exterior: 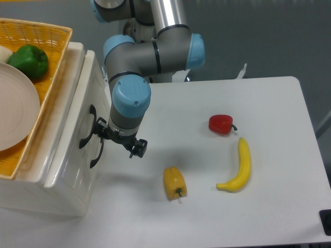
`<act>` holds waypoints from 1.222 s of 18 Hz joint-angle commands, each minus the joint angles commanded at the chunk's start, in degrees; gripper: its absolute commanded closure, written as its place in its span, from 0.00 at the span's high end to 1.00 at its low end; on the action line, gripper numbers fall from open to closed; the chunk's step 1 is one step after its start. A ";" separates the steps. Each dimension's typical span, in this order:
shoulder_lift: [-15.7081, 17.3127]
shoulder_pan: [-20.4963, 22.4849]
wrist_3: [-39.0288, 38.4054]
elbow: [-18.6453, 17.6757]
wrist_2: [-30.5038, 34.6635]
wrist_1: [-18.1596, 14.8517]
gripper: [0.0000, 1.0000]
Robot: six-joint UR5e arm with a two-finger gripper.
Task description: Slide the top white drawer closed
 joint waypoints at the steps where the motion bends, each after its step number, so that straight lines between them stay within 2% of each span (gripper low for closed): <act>1: 0.09 0.17 0.09 0.00 0.09 0.09 1.00; 11: 0.44 7.91 5.53 1.58 1.57 0.26 1.00; 16: 0.35 9.75 19.75 1.85 11.85 0.18 1.00; 22: 0.35 15.02 29.69 2.11 13.71 0.26 1.00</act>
